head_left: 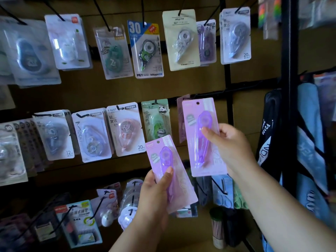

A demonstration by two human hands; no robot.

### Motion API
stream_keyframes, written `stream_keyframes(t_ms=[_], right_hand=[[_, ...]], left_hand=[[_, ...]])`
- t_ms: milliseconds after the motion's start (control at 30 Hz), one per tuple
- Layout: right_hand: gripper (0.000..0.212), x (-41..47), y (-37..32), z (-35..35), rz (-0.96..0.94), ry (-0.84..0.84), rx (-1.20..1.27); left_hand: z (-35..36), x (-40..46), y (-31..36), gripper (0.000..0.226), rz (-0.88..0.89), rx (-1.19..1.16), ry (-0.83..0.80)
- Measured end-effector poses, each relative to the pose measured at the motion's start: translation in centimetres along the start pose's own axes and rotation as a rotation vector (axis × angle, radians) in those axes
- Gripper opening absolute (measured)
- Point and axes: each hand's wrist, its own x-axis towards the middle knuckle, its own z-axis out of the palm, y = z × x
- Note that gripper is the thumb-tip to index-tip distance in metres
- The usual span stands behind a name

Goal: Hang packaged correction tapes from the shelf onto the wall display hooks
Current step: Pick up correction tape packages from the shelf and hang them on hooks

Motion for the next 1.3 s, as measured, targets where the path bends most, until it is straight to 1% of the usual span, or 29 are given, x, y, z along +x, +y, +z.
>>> stream_keyframes(t_ms=[100,267,400,533,667,933,1100,1233,1300], right_hand=[[0.043,1.5,-1.3,-0.3,-0.031,0.012,-0.001],[0.048,2.8,-1.7,-0.4,-0.004,-0.022,-0.028],[0.047,3.0,-1.5,0.0,0.003,-0.045,-0.017],[0.052,3.1,-1.2,0.3,-0.015,-0.043,-0.059],[0.055,4.0,-0.4,0.5,0.028,-0.036,-0.096],[0.045,7.9,1.6,2.5,0.143,0.016,-0.308],[0.045,9.8,2.7,3.5,0.225,0.018,-0.341],[0.056,10.2,3.4,3.9,0.275,-0.001,-0.350],[0.056,10.1,3.8,3.8,0.269,0.007,-0.376]], left_hand=[[0.2,-0.1,0.0,0.020,-0.014,0.015,0.000],[0.6,-0.3,-0.3,0.020,-0.012,0.013,0.004],[0.7,-0.4,-0.4,0.020,-0.020,0.009,0.004],[0.6,-0.4,-0.4,0.018,-0.030,0.021,0.006],[0.4,-0.3,-0.5,0.020,-0.038,0.026,0.007],[0.2,-0.4,-0.5,0.018,-0.087,0.003,-0.001],[-0.1,-0.2,-0.5,0.019,-0.088,0.001,-0.004],[-0.1,-0.2,-0.3,0.017,-0.081,0.015,-0.008],[0.0,-0.2,-0.2,0.018,-0.078,0.014,-0.018]])
